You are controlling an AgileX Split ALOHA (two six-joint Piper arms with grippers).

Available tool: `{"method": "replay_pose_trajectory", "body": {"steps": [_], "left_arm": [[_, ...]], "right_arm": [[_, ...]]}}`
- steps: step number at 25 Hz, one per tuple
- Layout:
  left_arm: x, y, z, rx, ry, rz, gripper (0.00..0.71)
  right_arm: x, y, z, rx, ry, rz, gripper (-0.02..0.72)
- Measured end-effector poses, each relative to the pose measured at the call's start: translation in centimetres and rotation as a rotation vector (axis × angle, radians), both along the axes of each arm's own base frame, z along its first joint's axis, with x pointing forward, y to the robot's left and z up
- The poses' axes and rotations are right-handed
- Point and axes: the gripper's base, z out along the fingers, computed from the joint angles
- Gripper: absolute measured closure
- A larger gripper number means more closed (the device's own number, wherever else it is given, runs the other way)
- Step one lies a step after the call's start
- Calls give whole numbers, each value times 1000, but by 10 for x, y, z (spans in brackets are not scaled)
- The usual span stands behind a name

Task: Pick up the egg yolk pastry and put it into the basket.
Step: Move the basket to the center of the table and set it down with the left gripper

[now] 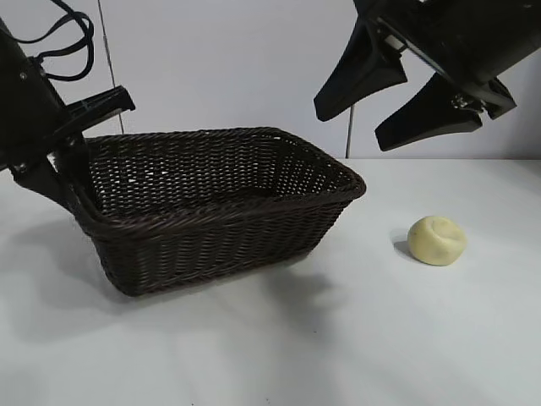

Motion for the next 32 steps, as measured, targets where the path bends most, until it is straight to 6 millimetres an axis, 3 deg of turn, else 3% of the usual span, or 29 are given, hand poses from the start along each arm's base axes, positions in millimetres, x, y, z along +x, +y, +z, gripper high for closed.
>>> {"method": "replay_pose_trajectory", "body": {"steps": [8, 16, 23, 28, 30, 32], "left_arm": [[18, -6, -9, 50, 23, -249, 613], [23, -4, -13, 53, 1, -254, 613], [31, -7, -42, 46, 60, -243, 613], [31, -7, -44, 46, 63, -242, 611], [31, -7, -44, 47, 61, -241, 569], [31, -7, -44, 48, 61, -242, 455]], "right_arm": [[-1, 0, 0, 0, 12, 11, 164], [-1, 0, -1, -2, 12, 12, 164], [-1, 0, -1, -2, 12, 12, 164], [-1, 0, -1, -2, 12, 12, 164], [-1, 0, -1, -2, 12, 12, 164], [-1, 0, -1, -2, 12, 12, 164]]}}
